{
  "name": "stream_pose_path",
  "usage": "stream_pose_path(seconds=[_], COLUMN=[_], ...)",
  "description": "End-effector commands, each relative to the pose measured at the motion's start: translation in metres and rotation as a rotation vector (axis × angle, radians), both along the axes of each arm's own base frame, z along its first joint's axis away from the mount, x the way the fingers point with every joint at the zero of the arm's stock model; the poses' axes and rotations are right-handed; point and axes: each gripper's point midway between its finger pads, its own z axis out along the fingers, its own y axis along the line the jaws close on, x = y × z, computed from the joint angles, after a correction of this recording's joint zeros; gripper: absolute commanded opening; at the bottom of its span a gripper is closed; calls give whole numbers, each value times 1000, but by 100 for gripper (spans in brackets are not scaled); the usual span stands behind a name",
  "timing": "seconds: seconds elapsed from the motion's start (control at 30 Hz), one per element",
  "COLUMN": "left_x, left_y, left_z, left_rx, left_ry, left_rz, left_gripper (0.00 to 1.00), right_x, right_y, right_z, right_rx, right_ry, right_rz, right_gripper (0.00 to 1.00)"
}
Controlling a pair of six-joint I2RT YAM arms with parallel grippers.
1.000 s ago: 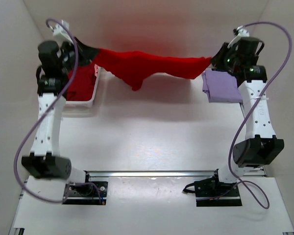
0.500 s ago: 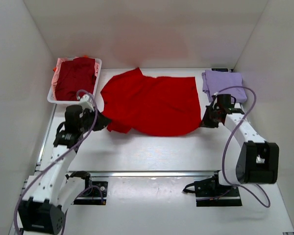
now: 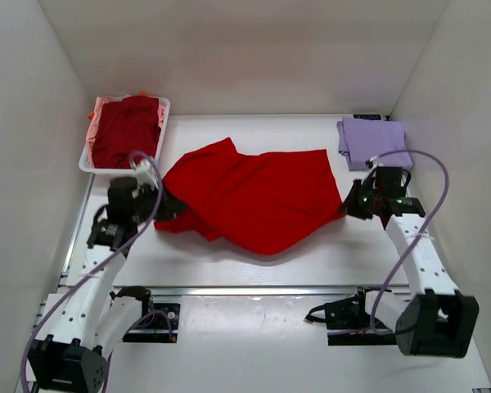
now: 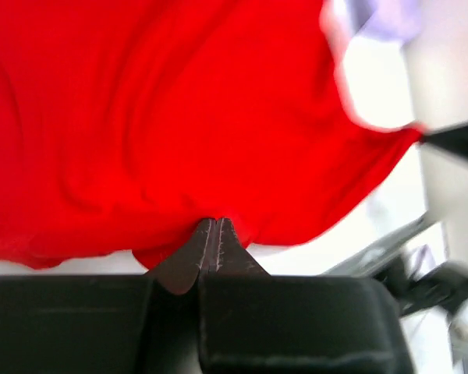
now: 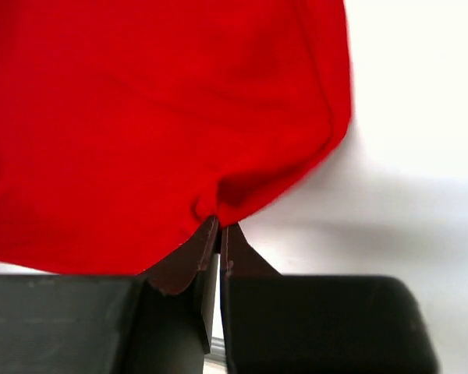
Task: Fold and stack the t-shirts
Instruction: Flatten out the tshirt
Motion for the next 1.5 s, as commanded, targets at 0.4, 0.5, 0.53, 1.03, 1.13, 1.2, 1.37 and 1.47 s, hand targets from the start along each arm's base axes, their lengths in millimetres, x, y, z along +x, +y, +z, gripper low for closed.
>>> stream_pose_path(seconds=[0.4, 0.5, 0.53, 1.03, 1.13, 1.2, 1.37, 1.47], left_x=[0, -3, -5, 165, 206, 219, 220, 201], left_y=[21, 27, 26, 4, 3, 8, 39, 53], left_z=[421, 419, 418, 247, 230, 266, 354, 376], left_rx=[26, 39, 37, 16, 56, 66, 131, 106], left_ry=[-945, -945, -945, -462, -424, -488, -689, -755], left_rz=[132, 158, 154, 42, 48, 71, 181, 199], left_gripper=[0, 0, 0, 0, 0, 0, 0, 0], right_x=[-24, -31, -32, 110, 144, 166, 173, 169], right_y=[9, 13, 14, 22, 27, 22, 8, -7], right_z=[335, 345, 348, 231, 228, 244, 317, 342], right_rx=[42, 43, 42, 18, -6, -31, -113, -87], right_ry=[-951, -967, -968, -612, -614, -639, -752, -800], right_rz=[1, 13, 19, 99, 108, 91, -2, -16], right_gripper=[0, 0, 0, 0, 0, 0, 0, 0])
